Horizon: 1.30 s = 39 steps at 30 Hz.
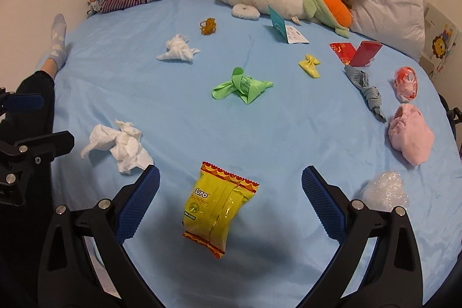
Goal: Collect trash
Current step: 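Grasp the white tissue with the left tool while the right tool grasps the yellow chip bag, then carry the tissue and chip bag with both tools over to the grey bin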
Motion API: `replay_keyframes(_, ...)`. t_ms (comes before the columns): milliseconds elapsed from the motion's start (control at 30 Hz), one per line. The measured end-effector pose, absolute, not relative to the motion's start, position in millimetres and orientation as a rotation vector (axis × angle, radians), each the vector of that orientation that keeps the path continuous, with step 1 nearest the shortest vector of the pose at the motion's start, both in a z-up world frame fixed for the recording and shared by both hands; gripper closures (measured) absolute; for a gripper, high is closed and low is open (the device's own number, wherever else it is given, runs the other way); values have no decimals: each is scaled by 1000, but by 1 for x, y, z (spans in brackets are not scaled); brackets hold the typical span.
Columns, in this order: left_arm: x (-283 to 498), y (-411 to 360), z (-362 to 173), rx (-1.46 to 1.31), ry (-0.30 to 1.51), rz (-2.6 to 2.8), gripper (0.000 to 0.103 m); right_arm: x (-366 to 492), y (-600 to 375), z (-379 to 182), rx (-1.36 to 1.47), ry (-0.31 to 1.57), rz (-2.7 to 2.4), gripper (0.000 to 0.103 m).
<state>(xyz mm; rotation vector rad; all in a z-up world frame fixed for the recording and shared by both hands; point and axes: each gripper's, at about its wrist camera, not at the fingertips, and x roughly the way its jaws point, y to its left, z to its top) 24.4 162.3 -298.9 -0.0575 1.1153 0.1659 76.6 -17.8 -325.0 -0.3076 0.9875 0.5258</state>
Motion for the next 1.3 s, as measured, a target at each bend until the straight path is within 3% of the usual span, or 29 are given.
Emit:
replay_keyframes(167,40,167,-334,-49,1129,161,4,78,-11,-350,-350,1009,520,14)
replay_keyframes(300,48,166,-355,-43,1145,148,5,81,-9,-365,-375,1037,525,27)
replay_keyframes(367,52,166,-364,-40,1157,142,10,82,-8,-373,-372,1060,530,33)
replay_keyframes(400,53,165,-369,-35,1165,138,34,82,-7,-376,-372,1071,534,37)
replay_keyframes(467,57,166,-380,-57,1215,106,59,82,-5,-382,-374,1092,547,43)
replay_keyframes(567,59,164,-385,-53,1210,97,68,78,0,-384,-392,1092,585,59)
replay_keyframes(667,59,161,-385,-50,1202,77,79,75,2,-383,-405,1077,598,65)
replay_keyframes(800,59,162,-381,-83,1183,74,85,73,1,-379,-388,1076,632,71)
replay_keyframes(1300,53,109,-292,30,1073,-1,86,67,-60,-300,-265,993,601,71)
